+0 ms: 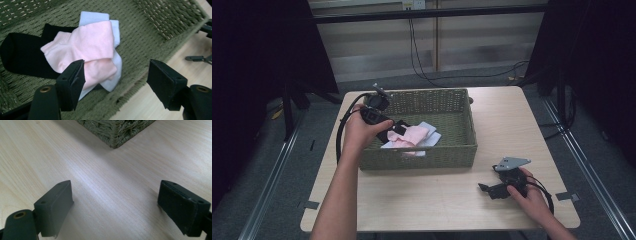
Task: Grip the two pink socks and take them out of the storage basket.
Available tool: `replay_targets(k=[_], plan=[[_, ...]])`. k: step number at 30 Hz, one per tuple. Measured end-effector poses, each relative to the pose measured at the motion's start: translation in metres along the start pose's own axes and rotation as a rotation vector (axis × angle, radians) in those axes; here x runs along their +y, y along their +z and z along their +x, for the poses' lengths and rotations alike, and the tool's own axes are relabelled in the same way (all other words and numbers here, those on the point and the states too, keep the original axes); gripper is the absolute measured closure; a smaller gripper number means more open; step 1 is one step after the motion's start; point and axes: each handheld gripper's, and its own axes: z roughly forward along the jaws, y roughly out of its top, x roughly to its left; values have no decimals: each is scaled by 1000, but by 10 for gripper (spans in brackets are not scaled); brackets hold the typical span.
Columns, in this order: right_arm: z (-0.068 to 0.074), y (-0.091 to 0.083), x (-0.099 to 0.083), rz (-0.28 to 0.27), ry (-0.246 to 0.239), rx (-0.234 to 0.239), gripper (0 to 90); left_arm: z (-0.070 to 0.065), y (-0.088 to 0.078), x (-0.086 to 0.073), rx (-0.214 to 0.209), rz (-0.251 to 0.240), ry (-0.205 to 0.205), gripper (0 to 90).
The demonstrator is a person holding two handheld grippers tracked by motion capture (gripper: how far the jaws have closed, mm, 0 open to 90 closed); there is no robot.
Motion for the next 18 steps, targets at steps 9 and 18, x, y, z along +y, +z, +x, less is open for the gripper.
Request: replay_targets(k=[9, 18], plan=[[0, 0, 0, 0, 0, 0, 123, 8, 22, 3, 15, 17, -8, 328], [0, 0, 0, -2, -3, 1, 124, 7, 50, 11, 6, 31, 8, 348]])
